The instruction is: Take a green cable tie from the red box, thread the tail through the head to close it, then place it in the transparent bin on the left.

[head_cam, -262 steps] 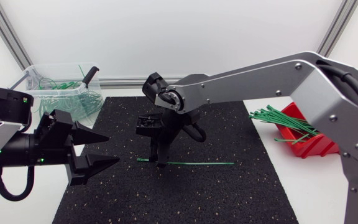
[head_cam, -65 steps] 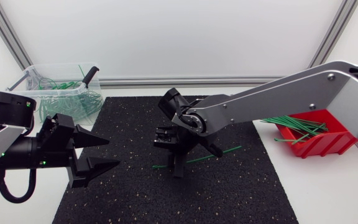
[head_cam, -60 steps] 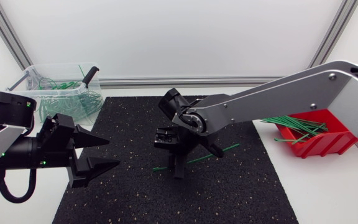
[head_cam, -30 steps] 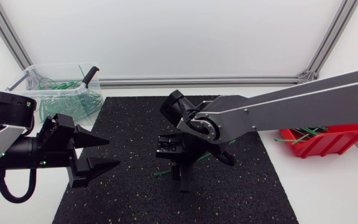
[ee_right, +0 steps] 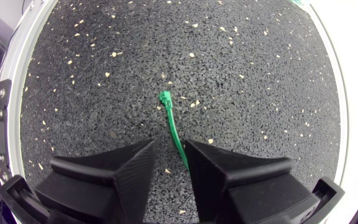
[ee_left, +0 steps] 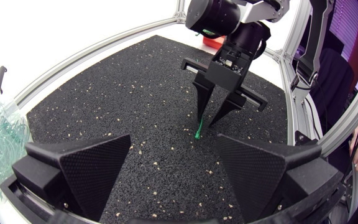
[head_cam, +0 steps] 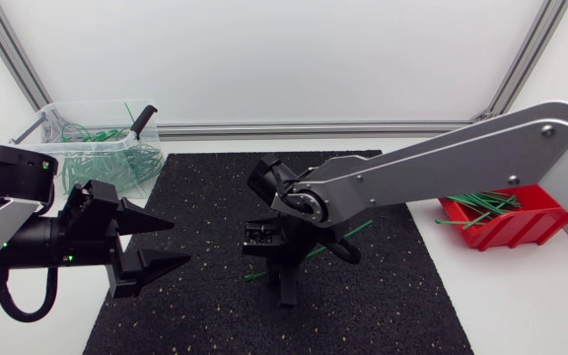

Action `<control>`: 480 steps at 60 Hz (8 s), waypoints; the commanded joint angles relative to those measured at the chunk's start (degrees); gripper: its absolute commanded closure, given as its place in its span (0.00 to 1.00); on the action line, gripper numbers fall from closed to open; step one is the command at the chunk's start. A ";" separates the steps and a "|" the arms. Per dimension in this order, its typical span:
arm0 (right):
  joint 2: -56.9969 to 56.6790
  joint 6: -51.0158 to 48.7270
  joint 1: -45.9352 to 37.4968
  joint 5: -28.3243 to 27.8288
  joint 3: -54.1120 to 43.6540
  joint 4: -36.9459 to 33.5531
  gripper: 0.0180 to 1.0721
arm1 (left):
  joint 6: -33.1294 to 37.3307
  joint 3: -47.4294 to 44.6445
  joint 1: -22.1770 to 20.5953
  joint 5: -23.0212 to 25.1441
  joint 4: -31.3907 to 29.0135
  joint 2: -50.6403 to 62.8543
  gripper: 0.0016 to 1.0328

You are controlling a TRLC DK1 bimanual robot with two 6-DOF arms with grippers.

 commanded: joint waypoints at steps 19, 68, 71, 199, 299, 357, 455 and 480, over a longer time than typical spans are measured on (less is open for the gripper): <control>-2.51 0.62 -0.34 -0.56 0.63 -4.21 0.94 | 0.33 0.52 -0.36 1.13 -2.17 -1.09 0.07; -26.15 30.07 -10.89 -27.28 11.35 -8.69 0.94 | -34.48 17.31 -0.71 30.14 11.71 3.31 0.20; -26.59 31.21 -11.86 -29.03 11.44 -8.60 0.94 | -36.41 17.83 -2.03 30.23 12.59 3.31 0.20; -26.15 40.26 -9.75 -34.57 8.72 -1.04 0.92 | -59.26 13.09 -8.54 27.24 38.34 7.44 0.85; -29.23 32.44 -9.31 -31.41 7.40 -6.76 0.50 | -58.21 11.51 -7.75 28.82 40.01 6.74 0.96; -17.71 -8.17 -8.69 -32.37 14.16 -21.96 0.74 | -41.59 7.55 -7.57 33.92 39.49 6.21 0.97; -2.68 -13.35 10.56 51.74 -12.73 32.62 0.91 | -33.77 7.55 0.96 10.01 26.21 3.57 0.06; -4.62 -13.18 15.65 51.74 -18.27 30.60 0.28 | -32.63 7.02 0.52 7.64 26.13 3.40 0.05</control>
